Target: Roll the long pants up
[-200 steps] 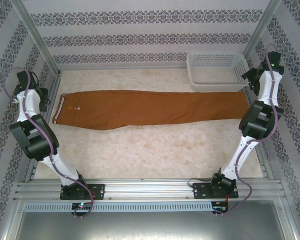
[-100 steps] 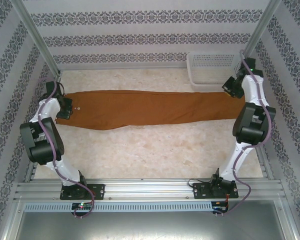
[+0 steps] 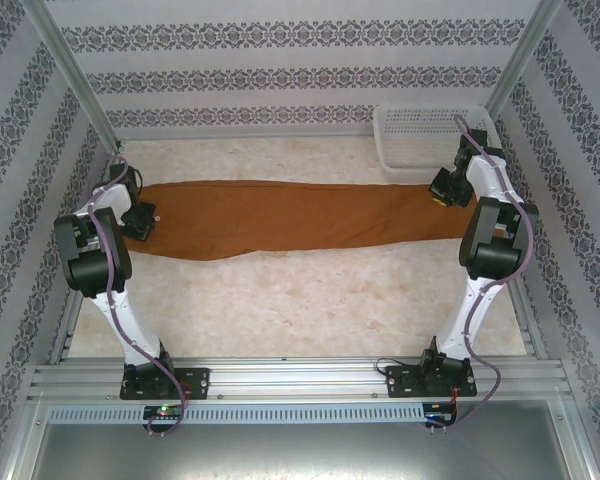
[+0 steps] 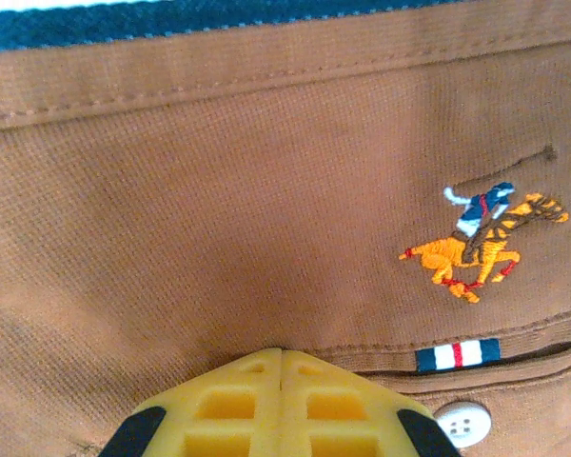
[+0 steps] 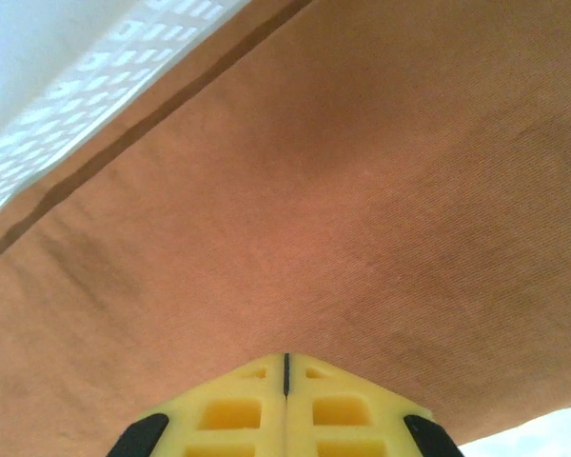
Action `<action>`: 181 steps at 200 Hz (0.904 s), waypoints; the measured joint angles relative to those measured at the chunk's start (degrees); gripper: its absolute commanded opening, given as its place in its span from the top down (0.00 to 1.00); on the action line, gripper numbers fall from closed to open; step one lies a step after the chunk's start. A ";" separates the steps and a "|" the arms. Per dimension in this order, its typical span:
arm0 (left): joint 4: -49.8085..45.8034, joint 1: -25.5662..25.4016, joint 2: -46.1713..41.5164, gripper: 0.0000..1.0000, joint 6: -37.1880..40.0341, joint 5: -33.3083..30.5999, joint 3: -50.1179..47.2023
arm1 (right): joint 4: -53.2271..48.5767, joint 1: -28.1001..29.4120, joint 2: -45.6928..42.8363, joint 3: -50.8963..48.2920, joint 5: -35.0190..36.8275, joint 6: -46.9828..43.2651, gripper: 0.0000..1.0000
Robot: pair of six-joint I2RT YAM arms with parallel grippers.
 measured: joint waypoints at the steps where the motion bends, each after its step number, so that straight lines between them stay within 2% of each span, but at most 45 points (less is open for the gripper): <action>1: -0.04 0.00 0.00 1.00 0.00 -0.07 0.00 | 0.00 0.00 0.04 0.00 0.02 -0.02 1.00; 39: -4.13 0.61 -0.02 1.00 1.79 -3.02 0.44 | -0.66 0.11 0.68 -1.07 1.01 -0.24 1.00; 88: -8.37 4.55 -1.05 1.00 4.28 -5.33 0.42 | -2.03 1.11 1.92 -5.73 2.25 -1.40 1.00; 115: -9.03 6.45 -2.32 1.00 4.11 -5.20 -0.20 | -2.75 1.88 2.86 -6.56 4.31 -2.47 1.00; 148: -9.01 6.49 -4.50 1.00 3.87 -4.04 -2.89 | -2.78 2.78 2.05 -8.07 6.67 -3.50 1.00; 181: -7.58 8.07 -8.17 1.00 3.87 -1.99 -8.68 | -2.58 3.76 -1.90 -14.49 9.64 -4.35 1.00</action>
